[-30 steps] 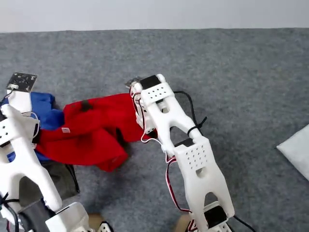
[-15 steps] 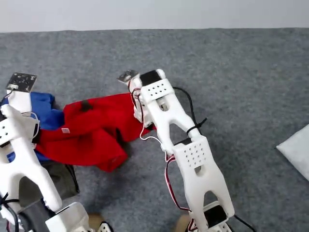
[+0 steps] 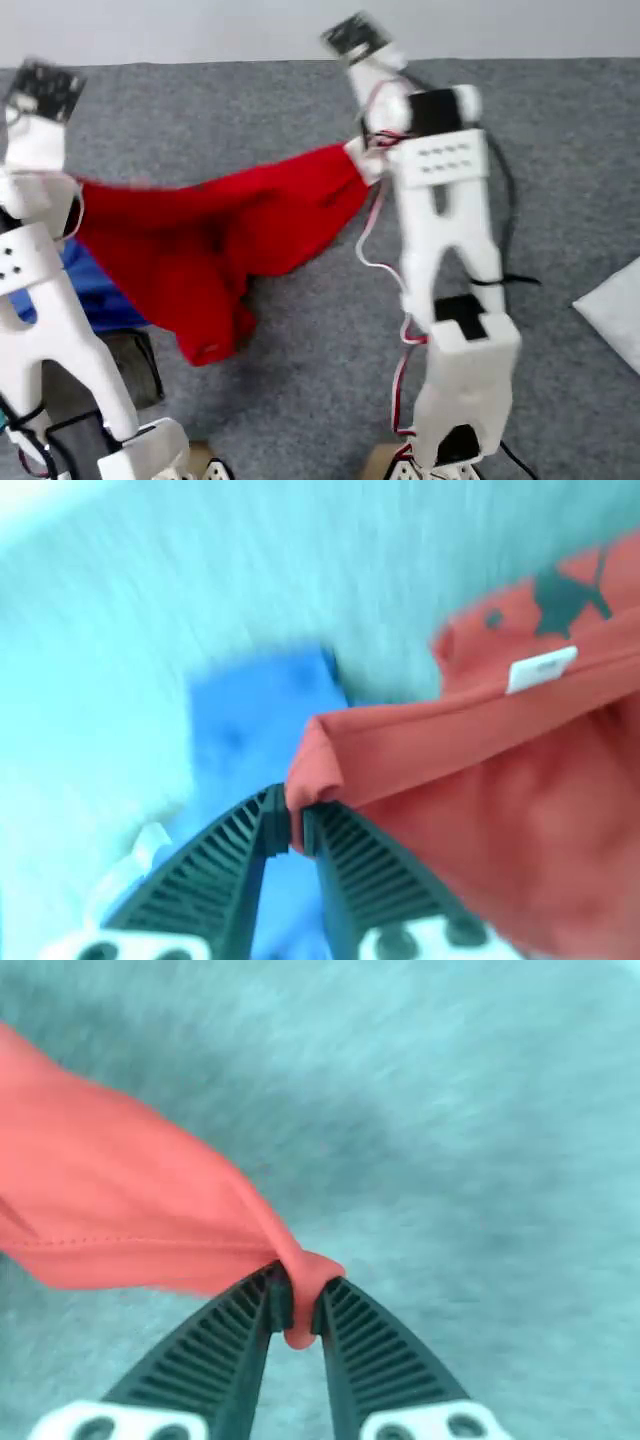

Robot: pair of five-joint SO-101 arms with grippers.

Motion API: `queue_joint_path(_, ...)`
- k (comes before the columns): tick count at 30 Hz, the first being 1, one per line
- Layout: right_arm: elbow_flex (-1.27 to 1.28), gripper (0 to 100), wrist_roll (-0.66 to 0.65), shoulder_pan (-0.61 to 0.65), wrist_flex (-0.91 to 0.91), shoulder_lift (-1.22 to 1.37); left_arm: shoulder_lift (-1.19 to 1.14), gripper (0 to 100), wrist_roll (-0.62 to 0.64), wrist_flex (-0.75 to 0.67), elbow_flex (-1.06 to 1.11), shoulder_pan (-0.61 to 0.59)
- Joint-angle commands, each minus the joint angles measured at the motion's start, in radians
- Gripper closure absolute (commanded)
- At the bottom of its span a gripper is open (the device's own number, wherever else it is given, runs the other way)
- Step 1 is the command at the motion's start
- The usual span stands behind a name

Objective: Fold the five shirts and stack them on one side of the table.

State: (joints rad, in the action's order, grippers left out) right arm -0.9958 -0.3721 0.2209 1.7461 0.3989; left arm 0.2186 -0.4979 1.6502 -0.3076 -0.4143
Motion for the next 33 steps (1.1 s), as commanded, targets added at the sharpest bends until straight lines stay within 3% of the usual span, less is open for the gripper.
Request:
queue_joint_path(1, -0.087, 98.8, -0.046, -0.071, -0.039, -0.168, 0.037, 99, 0.081, -0.005, -0.245, 0.100)
queue_joint_path(9, -0.206, 98.8, -0.137, -0.168, -0.131, -0.329, 0.040, 99, 0.135, -0.130, -0.357, 0.278)
queue_joint_path(17, -0.264, 98.8, -0.163, -0.275, -0.228, -0.435, 0.046, 99, 0.135, -0.124, -0.361, 0.347)
queue_joint_path(24, -0.265, 98.8, -0.270, -0.295, -0.314, -0.512, 0.097, 99, 0.137, -0.123, -0.355, 0.407)
queue_joint_path(33, -0.265, 98.8, -0.338, -0.332, -0.328, -0.627, 0.193, 99, 0.137, 0.069, -0.355, 0.540)
